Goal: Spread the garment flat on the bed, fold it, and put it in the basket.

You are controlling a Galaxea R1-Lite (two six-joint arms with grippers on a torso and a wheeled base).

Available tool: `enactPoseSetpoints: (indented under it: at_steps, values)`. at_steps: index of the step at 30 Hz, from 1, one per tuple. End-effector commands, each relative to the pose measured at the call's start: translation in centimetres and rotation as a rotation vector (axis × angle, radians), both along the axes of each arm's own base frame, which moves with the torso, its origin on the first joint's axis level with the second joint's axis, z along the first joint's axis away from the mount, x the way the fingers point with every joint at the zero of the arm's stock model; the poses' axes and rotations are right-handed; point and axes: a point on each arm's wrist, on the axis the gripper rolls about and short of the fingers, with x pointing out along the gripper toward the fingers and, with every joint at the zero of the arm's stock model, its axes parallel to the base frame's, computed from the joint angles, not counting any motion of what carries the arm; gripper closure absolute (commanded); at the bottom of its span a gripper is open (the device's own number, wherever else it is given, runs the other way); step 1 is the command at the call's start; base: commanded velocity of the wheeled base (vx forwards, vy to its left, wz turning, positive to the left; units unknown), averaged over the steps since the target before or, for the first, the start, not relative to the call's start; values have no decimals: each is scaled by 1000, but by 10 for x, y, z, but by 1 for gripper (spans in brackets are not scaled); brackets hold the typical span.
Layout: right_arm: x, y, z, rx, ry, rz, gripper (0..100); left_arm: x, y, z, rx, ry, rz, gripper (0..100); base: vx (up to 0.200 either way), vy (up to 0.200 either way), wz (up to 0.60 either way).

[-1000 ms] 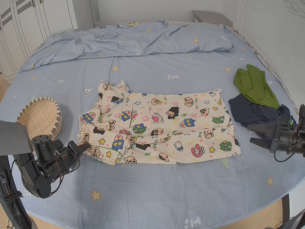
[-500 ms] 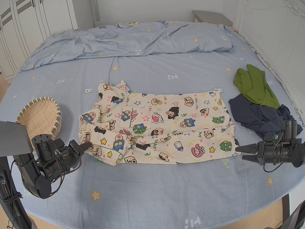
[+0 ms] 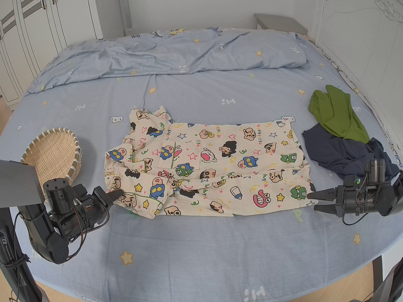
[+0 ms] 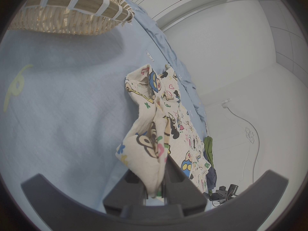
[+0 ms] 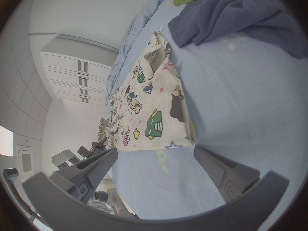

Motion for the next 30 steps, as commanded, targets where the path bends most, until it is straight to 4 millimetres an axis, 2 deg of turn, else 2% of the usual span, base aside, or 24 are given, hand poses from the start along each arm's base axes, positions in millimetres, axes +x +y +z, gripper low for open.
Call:
enactPoseSetpoints:
  at_steps: [1, 6, 10, 17, 21, 30]
  values:
    - [13, -6, -9, 31, 15, 7, 0, 0, 0, 4, -6, -23, 1, 100, 0, 0, 0]
    - [25, -6, -2, 62, 18, -7, 0, 0, 0, 4, -6, -24, 1, 100, 0, 0, 0]
    - [30, -5, -6, 72, 31, -8, 0, 0, 0, 5, -6, -26, 3, 100, 0, 0, 0]
    - [14, -7, -16, 72, 82, -21, 0, 0, 0, 4, -6, -26, 3, 100, 0, 0, 0]
    - [6, -17, -4, 69, 48, -53, 0, 0, 0, 4, -6, -24, 1, 100, 0, 0, 0]
    - [13, -19, 0, 63, 21, -55, 0, 0, 0, 4, -6, -26, 3, 100, 0, 0, 0]
